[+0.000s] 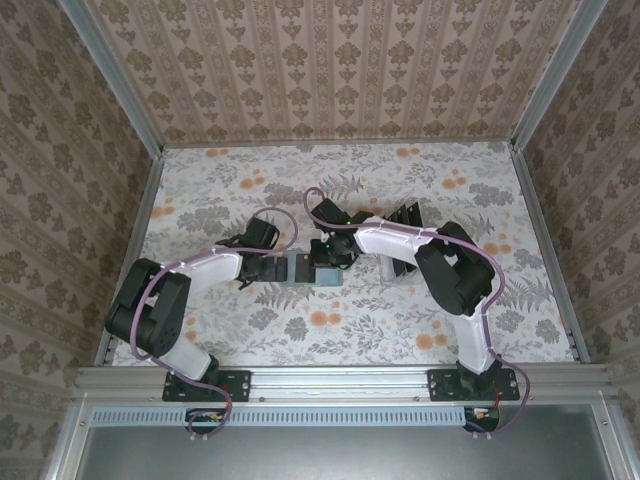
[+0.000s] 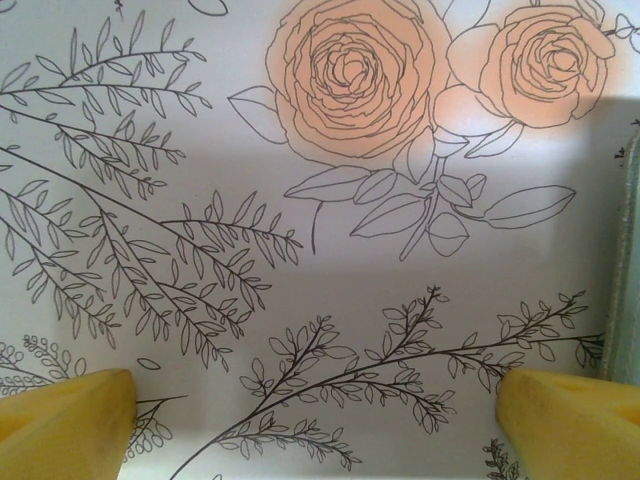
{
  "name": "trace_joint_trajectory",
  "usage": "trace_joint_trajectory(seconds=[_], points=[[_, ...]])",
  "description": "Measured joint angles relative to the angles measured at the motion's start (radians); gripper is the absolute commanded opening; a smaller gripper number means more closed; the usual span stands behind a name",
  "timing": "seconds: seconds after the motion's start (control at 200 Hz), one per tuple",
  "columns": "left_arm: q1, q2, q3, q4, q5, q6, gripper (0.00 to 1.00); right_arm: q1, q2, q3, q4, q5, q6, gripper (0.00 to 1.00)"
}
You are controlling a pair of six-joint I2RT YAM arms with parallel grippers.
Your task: Put the credit cards into the card holder
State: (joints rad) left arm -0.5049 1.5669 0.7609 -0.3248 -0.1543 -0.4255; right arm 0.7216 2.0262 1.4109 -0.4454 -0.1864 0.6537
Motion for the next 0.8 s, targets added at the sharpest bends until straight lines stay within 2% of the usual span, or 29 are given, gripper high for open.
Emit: trace_joint_trajectory(seconds=[0.8], points=[[-0.013,0.005,0.0,0.008,-0.011,0.0,1.0,0.026,0.087,0.068,0.015,-0.032,0.023,0.03]])
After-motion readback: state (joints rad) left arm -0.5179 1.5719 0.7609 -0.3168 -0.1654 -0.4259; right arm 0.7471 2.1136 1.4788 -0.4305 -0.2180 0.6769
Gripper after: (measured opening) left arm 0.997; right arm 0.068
